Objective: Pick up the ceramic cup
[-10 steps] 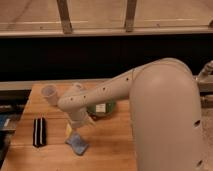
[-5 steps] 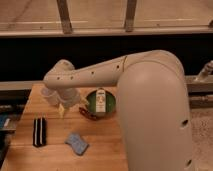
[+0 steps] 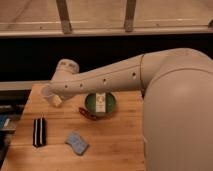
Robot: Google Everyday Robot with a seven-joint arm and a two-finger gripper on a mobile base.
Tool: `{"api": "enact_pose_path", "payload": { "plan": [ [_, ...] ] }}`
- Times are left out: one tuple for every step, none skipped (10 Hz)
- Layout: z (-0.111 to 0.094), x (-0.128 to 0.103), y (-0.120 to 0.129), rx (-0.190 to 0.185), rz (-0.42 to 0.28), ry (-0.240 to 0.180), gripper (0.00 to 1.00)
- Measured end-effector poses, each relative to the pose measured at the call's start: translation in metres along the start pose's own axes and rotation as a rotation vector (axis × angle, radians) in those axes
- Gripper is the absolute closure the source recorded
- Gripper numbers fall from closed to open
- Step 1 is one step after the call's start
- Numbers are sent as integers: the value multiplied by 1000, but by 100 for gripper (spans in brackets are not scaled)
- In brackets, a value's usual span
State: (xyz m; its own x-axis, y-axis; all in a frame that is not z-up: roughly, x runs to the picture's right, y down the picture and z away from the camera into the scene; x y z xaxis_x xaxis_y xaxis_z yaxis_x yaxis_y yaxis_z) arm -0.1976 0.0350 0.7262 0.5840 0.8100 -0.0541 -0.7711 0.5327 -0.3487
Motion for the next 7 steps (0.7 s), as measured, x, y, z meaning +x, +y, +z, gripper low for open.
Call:
{"api": "enact_pose_path", "payload": {
  "plan": [
    [-4, -5, 5, -14, -14, -55, 20],
    [-7, -7, 7, -24, -23, -91, 20],
    [-8, -8, 9, -28, -27, -101, 20],
    [-8, -9, 11, -30, -30, -101, 20],
    [-8, -9, 11, -30, -30, -101, 20],
    [-6, -9, 10, -33, -30, -93, 20],
    [-1, -11, 11, -36, -40, -86, 20]
  ]
}}
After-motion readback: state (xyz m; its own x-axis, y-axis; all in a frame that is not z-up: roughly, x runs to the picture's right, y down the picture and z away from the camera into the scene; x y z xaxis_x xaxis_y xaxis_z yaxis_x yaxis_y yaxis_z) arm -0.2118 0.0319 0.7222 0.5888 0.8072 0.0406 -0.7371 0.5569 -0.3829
